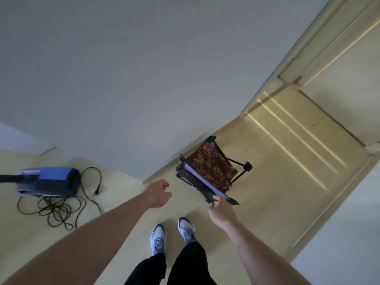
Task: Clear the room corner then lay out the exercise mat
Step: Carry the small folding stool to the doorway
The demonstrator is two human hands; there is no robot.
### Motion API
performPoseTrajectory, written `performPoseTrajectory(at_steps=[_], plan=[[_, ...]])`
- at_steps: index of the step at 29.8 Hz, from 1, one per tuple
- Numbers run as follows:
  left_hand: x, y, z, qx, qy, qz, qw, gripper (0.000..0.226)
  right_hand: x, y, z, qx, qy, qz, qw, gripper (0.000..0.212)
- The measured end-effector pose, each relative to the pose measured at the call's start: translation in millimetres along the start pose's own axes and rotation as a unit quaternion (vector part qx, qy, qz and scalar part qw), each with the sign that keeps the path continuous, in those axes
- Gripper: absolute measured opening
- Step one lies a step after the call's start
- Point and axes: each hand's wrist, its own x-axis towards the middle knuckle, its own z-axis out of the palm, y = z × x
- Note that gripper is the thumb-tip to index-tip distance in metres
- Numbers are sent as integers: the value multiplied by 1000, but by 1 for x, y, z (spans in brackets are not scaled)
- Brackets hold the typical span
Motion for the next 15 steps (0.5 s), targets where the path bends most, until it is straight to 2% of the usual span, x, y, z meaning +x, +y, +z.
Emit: performPoseTrajectory(at_steps=[5,8,13,15], plan=[[-83,-31,-5,-58,66,-56,994,48,-36,-21,5,-93,-55,-51,993,56],[-122,-58,-8,-110,120,-98,982,47,-45,-48,6,-140,-82,-112,980,55],[-204,-111,0,-185,201,-178,945,47,-79,-96,28,-244,-115,-211,939,53],[-240,-131,8,-221,230,-207,925,49,-97,-112,48,-306,-128,-249,910,53]])
